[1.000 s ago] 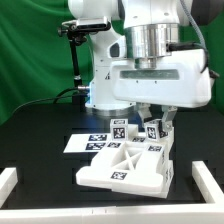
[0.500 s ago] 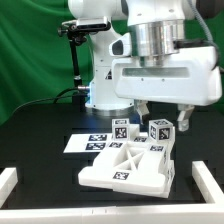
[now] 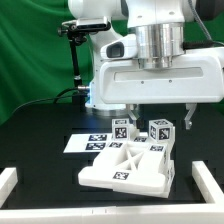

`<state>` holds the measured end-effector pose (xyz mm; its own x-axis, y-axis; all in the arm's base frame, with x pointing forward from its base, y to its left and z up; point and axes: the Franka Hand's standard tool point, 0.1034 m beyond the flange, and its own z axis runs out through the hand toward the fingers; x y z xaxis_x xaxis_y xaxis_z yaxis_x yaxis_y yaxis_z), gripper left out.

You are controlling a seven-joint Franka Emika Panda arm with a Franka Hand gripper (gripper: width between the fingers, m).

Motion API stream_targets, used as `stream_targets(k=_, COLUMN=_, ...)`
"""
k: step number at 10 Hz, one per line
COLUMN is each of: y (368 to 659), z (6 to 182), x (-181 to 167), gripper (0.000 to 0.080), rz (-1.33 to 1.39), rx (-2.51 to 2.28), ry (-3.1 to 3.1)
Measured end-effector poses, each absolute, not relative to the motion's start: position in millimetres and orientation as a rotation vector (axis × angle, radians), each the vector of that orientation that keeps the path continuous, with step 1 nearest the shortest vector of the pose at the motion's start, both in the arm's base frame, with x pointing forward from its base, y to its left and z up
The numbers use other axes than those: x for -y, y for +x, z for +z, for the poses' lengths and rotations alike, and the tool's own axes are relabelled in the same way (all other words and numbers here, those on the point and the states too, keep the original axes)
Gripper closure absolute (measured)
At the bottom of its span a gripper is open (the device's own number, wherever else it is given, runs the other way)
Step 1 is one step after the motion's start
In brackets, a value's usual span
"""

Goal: Assemble chair

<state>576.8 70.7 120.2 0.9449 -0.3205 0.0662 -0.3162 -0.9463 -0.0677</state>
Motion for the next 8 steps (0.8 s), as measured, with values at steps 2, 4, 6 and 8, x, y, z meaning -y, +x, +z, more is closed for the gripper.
stream_targets(k=2, y=577.2, z=118.9, x=-73.6, gripper=0.0151, rz=-0.126, rx=0.066, ry=-3.136)
stream_targets(k=4, y=577.1, z=118.8, x=-72.6, gripper=0.0162, rz=-0.125, rx=-0.017, ry=-3.135)
stream_targets(k=6, y=577.2, z=118.9, x=-72.5, gripper=0.0517, rz=-0.125, rx=-0.093, ry=-3.132)
stream_targets(k=8, y=577.2, z=118.8, x=-72.9, gripper=0.0517, rz=-0.124, rx=-0.364, ry=-3.102)
